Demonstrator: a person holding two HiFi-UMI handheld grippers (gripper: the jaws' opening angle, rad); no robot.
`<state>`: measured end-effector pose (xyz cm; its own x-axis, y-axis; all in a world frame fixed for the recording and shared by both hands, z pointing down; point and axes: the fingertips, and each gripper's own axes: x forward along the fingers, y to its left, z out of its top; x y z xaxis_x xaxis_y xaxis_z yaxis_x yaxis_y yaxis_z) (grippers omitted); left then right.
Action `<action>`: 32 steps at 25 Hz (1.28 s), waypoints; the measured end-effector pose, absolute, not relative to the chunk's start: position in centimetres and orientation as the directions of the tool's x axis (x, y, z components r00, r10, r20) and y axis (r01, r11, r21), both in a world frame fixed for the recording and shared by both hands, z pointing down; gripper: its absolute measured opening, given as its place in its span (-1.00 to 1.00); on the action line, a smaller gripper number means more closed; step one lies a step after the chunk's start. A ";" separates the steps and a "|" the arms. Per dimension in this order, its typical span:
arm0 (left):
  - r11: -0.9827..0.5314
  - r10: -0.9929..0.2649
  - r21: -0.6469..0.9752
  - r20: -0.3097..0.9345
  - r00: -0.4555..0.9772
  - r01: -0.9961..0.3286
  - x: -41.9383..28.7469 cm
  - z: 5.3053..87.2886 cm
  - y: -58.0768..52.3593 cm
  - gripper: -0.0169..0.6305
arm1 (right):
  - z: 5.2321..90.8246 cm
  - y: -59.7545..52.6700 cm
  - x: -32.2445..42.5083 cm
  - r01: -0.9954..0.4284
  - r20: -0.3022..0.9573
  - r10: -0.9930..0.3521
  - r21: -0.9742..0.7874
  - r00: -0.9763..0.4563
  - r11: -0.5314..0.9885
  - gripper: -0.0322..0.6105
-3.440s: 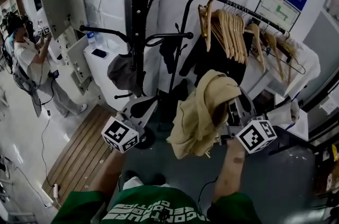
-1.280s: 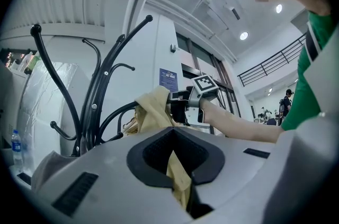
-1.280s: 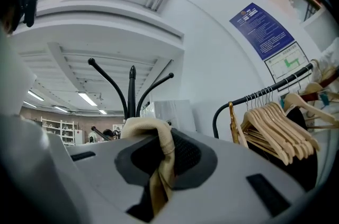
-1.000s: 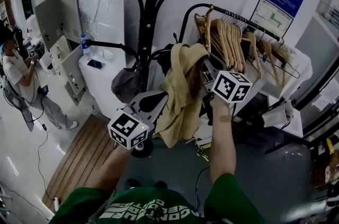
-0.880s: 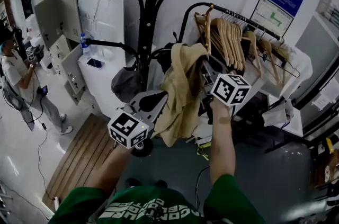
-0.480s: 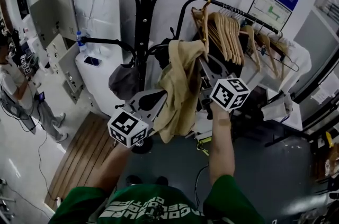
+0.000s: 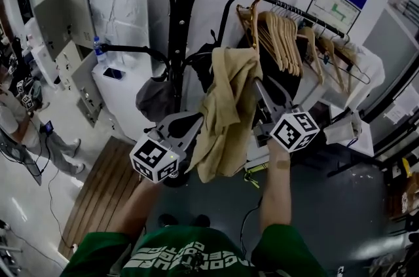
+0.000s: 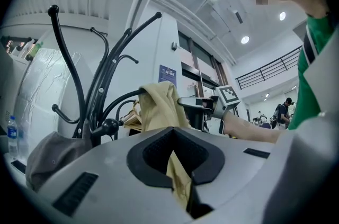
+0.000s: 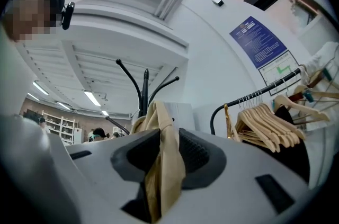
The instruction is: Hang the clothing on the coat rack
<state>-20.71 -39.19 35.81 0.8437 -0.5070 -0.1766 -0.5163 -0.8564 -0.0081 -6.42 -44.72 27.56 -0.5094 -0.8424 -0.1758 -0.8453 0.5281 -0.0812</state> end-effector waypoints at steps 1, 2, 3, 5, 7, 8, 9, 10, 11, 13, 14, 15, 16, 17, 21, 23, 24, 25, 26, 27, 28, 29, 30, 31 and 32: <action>-0.858 -0.504 -0.006 -0.179 0.845 -0.513 -20.8 36.0 -39.1 -0.94 | 28.0 -44.2 -6.0 -0.853 -0.175 -0.851 -0.088 -0.495 0.514 -0.59; -0.859 -0.502 -0.003 -0.182 0.845 -0.511 -20.9 36.2 -39.1 -0.94 | 28.6 -43.7 -5.7 -0.861 -0.170 -0.860 -0.092 -0.481 0.500 -0.59; -0.860 -0.502 -0.001 -0.185 0.845 -0.511 -21.1 36.4 -39.2 -0.94 | 29.3 -43.3 -5.3 -0.871 -0.163 -0.870 -0.092 -0.465 0.483 -0.59; -0.860 -0.502 0.006 -0.188 0.844 -0.511 -21.2 36.7 -39.2 -0.94 | 30.8 -42.3 -4.6 -0.892 -0.141 -0.892 -0.086 -0.430 0.444 -0.59; -0.861 -0.501 0.015 -0.187 0.845 -0.508 -21.1 37.1 -39.2 -0.94 | 32.3 -41.4 -3.9 -0.913 -0.114 -0.913 -0.075 -0.392 0.402 -0.59; -0.862 -0.501 0.019 -0.187 0.845 -0.507 -21.0 37.4 -39.1 -0.94 | 33.0 -40.9 -3.7 -0.921 -0.101 -0.922 -0.069 -0.375 0.382 -0.59; -0.862 -0.501 0.023 -0.186 0.845 -0.506 -21.0 37.6 -39.1 -0.94 | 33.7 -40.5 -3.4 -0.929 -0.089 -0.929 -0.063 -0.360 0.365 -0.59; -0.862 -0.501 0.028 -0.188 0.845 -0.506 -20.9 37.7 -39.1 -0.94 | 34.4 -40.0 -3.3 -0.935 -0.079 -0.935 -0.056 -0.346 0.350 -0.59; -0.862 -0.503 0.035 -0.190 0.843 -0.506 -20.8 37.9 -39.1 -0.94 | 35.1 -39.5 -3.1 -0.940 -0.073 -0.940 -0.052 -0.332 0.336 -0.60; -0.860 -0.507 0.054 -0.195 0.840 -0.507 -20.6 38.3 -39.0 -0.94 | 36.2 -38.5 -2.8 -0.949 -0.077 -0.949 -0.055 -0.306 0.311 -0.75; -0.860 -0.508 0.062 -0.197 0.838 -0.507 -20.4 38.4 -38.9 -0.94 | 36.7 -38.0 -2.7 -0.951 -0.083 -0.951 -0.064 -0.297 0.302 -0.80; -0.860 -0.509 0.069 -0.197 0.838 -0.506 -20.2 38.6 -38.8 -0.94 | 37.1 -37.5 -2.6 -0.952 -0.089 -0.953 -0.073 -0.290 0.297 -0.84; -0.860 -0.508 0.074 -0.196 0.838 -0.504 -20.1 38.7 -38.7 -0.94 | 37.5 -37.1 -2.6 -0.952 -0.091 -0.954 -0.081 -0.287 0.294 -0.87; -0.860 -0.509 0.078 -0.194 0.838 -0.504 -19.9 38.8 -38.6 -0.94 | 38.0 -36.7 -2.6 -0.952 -0.088 -0.955 -0.091 -0.283 0.291 -0.87; -0.851 -0.525 0.099 -0.196 0.828 -0.516 -20.1 39.4 -38.4 -0.94 | 39.7 -35.4 -2.8 -0.951 -0.069 -0.960 -0.133 -0.273 0.280 -0.88; -0.848 -0.530 0.108 -0.200 0.824 -0.519 -20.2 39.7 -38.4 -0.94 | 40.5 -35.0 -3.1 -0.953 -0.058 -0.962 -0.133 -0.268 0.273 -0.88; -0.846 -0.533 0.110 -0.199 0.822 -0.521 -20.2 39.8 -38.3 -0.94 | 40.8 -34.8 -3.2 -0.954 -0.053 -0.963 -0.132 -0.263 0.268 -0.88; -0.844 -0.536 0.111 -0.197 0.821 -0.525 -20.3 40.0 -38.3 -0.94 | 41.2 -34.6 -3.3 -0.956 -0.047 -0.965 -0.132 -0.258 0.262 -0.88; -0.842 -0.539 0.113 -0.195 0.820 -0.527 -20.2 40.2 -38.3 -0.94 | 41.6 -34.4 -3.4 -0.957 -0.041 -0.966 -0.135 -0.255 0.258 -0.88; -0.842 -0.540 0.114 -0.193 0.819 -0.528 -20.2 40.3 -38.2 -0.94 | 42.0 -34.2 -3.4 -0.957 -0.033 -0.967 -0.141 -0.253 0.255 -0.88; -0.841 -0.540 0.114 -0.190 0.820 -0.528 -20.1 40.4 -38.1 -0.94 | 42.4 -34.1 -3.4 -0.956 -0.026 -0.967 -0.149 -0.253 0.254 -0.88; -0.841 -0.540 0.111 -0.186 0.821 -0.529 -20.0 40.6 -38.0 -0.94 | 42.7 -34.0 -3.4 -0.954 -0.019 -0.967 -0.158 -0.254 0.253 -0.88; -0.842 -0.540 0.108 -0.181 0.822 -0.529 -20.0 40.7 -37.9 -0.94 | 43.1 -33.8 -3.3 -0.953 -0.013 -0.967 -0.168 -0.254 0.252 -0.88; -0.842 -0.540 0.105 -0.176 0.823 -0.530 -19.9 40.9 -37.8 -0.94 | 43.4 -33.7 -3.3 -0.952 -0.008 -0.967 -0.175 -0.253 0.250 -0.88; -0.841 -0.540 0.103 -0.172 0.824 -0.530 -19.9 41.0 -37.7 -0.94 | 43.7 -33.6 -3.2 -0.952 -0.002 -0.968 -0.179 -0.252 0.248 -0.88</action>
